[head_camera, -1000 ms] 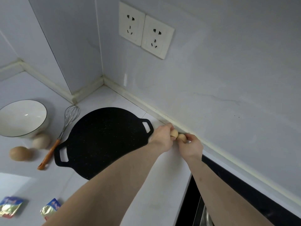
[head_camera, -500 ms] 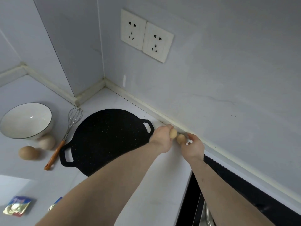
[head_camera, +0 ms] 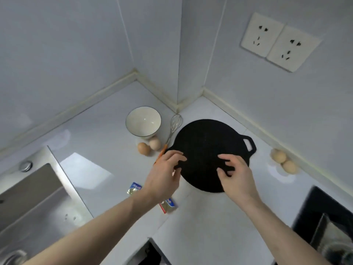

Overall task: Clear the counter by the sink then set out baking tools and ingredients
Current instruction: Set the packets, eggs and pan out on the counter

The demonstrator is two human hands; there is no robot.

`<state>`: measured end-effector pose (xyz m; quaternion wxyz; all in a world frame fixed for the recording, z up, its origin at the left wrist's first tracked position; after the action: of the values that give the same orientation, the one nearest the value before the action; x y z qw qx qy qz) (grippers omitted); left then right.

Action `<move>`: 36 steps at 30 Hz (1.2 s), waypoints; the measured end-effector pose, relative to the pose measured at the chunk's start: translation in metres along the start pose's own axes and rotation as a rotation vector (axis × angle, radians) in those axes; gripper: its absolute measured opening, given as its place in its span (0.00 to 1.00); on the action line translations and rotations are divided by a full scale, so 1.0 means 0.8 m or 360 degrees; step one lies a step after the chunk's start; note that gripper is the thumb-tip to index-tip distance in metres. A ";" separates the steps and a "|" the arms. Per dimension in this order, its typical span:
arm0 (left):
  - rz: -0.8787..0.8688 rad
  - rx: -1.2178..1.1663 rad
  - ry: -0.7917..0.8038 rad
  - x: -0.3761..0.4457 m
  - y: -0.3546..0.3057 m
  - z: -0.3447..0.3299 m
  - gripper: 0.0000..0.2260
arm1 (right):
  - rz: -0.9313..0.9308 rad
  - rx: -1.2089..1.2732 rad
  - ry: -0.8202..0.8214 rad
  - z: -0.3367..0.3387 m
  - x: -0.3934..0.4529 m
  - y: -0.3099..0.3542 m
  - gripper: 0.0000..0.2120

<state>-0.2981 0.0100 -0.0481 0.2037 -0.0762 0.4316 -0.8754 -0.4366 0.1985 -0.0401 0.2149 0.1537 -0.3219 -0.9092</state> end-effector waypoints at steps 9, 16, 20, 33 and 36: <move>0.0369 0.0227 -0.0221 -0.010 0.133 0.096 0.18 | 0.0285 -0.0370 0.0425 -0.154 0.031 0.152 0.24; 0.0404 0.0108 -0.0165 0.021 0.167 0.089 0.25 | 0.0375 -0.0641 0.0383 -0.215 0.068 0.190 0.22; 0.0385 0.0077 -0.0189 0.028 0.177 0.091 0.20 | 0.0350 -0.0676 0.0352 -0.224 0.077 0.191 0.19; 0.0314 0.0245 -0.0032 0.003 0.184 0.103 0.14 | 0.0332 -0.0730 0.0521 -0.225 0.059 0.188 0.26; 0.0395 0.0173 -0.0088 -0.009 0.176 0.108 0.14 | 0.0227 -0.0507 0.0465 -0.202 0.041 0.176 0.26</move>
<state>-0.2238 -0.1263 -0.1050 0.3262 -0.0353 0.3839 -0.8631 -0.3560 0.0000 -0.0735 0.3444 0.2247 -0.1497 -0.8991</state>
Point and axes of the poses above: each hand's wrist, its own x-axis towards the middle knuckle, its own z-axis out of the back of the hand, y = z × x, the point moved 5 cm from there along x, towards the middle knuckle, and after that the axes turned 9 degrees about -x, right-handed, at the moved point
